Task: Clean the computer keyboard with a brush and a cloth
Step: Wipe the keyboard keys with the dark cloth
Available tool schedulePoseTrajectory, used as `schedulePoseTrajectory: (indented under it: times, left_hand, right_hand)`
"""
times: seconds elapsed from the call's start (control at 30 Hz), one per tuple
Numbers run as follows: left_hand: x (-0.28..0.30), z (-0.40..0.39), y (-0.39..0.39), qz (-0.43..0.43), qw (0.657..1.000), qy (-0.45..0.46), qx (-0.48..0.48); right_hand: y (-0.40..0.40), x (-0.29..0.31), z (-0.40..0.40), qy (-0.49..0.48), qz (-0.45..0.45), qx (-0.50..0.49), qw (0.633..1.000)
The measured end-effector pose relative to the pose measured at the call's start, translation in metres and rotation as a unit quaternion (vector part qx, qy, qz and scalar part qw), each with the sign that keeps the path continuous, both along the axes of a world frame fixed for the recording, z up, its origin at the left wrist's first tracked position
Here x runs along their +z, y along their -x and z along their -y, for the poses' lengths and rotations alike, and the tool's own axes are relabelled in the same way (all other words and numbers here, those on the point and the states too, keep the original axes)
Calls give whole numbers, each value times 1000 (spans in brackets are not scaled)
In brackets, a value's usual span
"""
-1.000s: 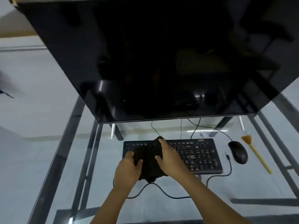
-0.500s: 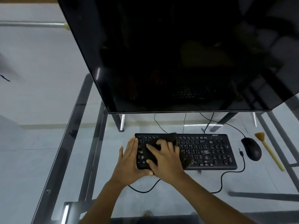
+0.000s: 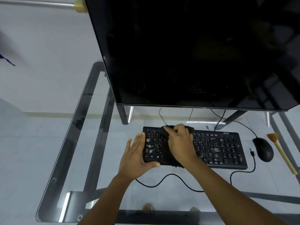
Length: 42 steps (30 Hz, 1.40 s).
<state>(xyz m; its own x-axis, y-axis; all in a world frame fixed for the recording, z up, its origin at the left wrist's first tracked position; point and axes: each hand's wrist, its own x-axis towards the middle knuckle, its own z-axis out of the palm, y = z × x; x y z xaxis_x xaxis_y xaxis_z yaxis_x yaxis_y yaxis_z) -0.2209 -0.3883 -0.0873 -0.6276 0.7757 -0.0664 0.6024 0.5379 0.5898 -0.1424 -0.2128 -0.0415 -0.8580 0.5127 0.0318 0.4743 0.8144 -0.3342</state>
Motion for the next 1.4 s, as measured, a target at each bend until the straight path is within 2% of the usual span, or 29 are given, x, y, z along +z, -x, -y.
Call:
schedulePoseTrajectory:
  times: [0.03,0.13,0.17,0.2,0.27,0.3,0.4,0.43,0.53,0.57,0.67,0.7,0.77,0.8,0.83,0.93,0.97,1.03,1.07,1.17,1.2,1.3,1.33,1.4]
  left_hand:
    - [0,0,0,-1,1000,-2,2]
    - [-1,1,0,-19,1000,-6,10]
    - [-2,1,0,-23,1000,-7,13]
    - [-1,0,0,-20,1000,-7,12]
    - [1,0,-1,-5,1000,-8,15]
    - [0,0,-1,-1,1000,-11,18]
    - [0,1,-1,-3,999,-32,27]
    - [4,1,-1,5,999,-37,34]
    - [10,-1,-3,33,997,-36,52]
    - [11,-1,-3,30,997,-37,54]
    - [3,0,-2,20,997,-42,62]
    - [0,0,-1,30,996,-37,69]
    - [1,-1,-1,39,996,-32,68]
    - [0,-1,-1,35,997,-32,66]
    - [1,-1,-2,24,997,-39,63]
    - [4,-1,-2,8,997,-53,59]
    - [4,-1,-2,8,997,-52,58]
    - [5,-1,-3,9,997,-48,57]
    - [4,0,-3,10,997,-46,58]
    - [4,1,-3,-4,997,-49,55]
    - [4,1,-2,-13,997,-48,51]
    - [2,0,-2,-11,999,-31,28]
    - [0,0,-3,-17,999,-27,23]
    - [-3,1,-1,-32,999,-25,21]
  right_hand:
    - [2,1,4,7,4,9,1000]
    - [-4,1,25,20,7,217,976]
    - [-4,1,22,24,6,242,970]
    - [1,1,15,31,3,210,977]
    - [9,3,5,48,-25,73,996]
    - [12,4,8,54,-22,54,997]
    - [8,5,30,49,0,223,974]
    - [9,5,27,44,0,225,973]
    - [21,5,11,51,-28,12,998]
    - [24,5,15,56,-25,9,998]
    - [19,5,33,70,0,171,983]
    - [21,4,27,74,0,161,984]
    - [28,4,12,68,-18,31,997]
    - [30,3,11,67,-12,-3,998]
    - [31,4,15,69,-4,18,997]
    - [23,7,30,95,14,165,982]
    - [23,7,23,104,9,136,985]
    - [21,6,10,91,-7,12,996]
    - [19,6,11,82,-1,-1,997]
    - [5,10,31,115,35,180,976]
    - [1,9,30,122,40,210,969]
    - [-7,5,12,103,5,114,988]
    - [-10,5,13,98,9,126,987]
    - [-17,7,21,96,36,216,971]
